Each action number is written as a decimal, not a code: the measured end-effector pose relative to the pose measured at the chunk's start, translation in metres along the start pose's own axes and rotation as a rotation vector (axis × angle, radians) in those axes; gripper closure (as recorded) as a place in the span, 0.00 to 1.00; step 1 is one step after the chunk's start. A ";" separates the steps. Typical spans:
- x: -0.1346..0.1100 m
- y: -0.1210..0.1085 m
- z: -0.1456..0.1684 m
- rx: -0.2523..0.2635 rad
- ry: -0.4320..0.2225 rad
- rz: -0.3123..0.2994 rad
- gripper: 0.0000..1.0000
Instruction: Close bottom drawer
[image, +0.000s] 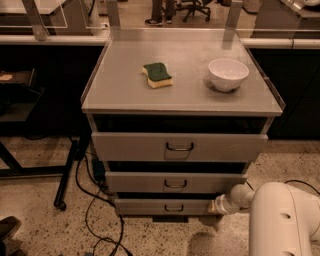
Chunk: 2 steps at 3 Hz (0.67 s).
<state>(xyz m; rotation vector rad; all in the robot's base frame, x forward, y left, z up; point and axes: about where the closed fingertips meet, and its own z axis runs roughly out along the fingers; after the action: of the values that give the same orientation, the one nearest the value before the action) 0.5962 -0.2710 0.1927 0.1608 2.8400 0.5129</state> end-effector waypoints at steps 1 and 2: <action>0.015 -0.012 0.009 0.036 0.034 0.018 1.00; 0.018 -0.018 0.012 0.055 0.041 0.033 1.00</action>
Offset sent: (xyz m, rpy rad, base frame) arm -0.0164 -0.0195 -0.0253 -0.0625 0.0677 -0.0502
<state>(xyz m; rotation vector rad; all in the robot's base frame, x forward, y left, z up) 0.5809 -0.2813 0.1710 0.2097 2.8971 0.4493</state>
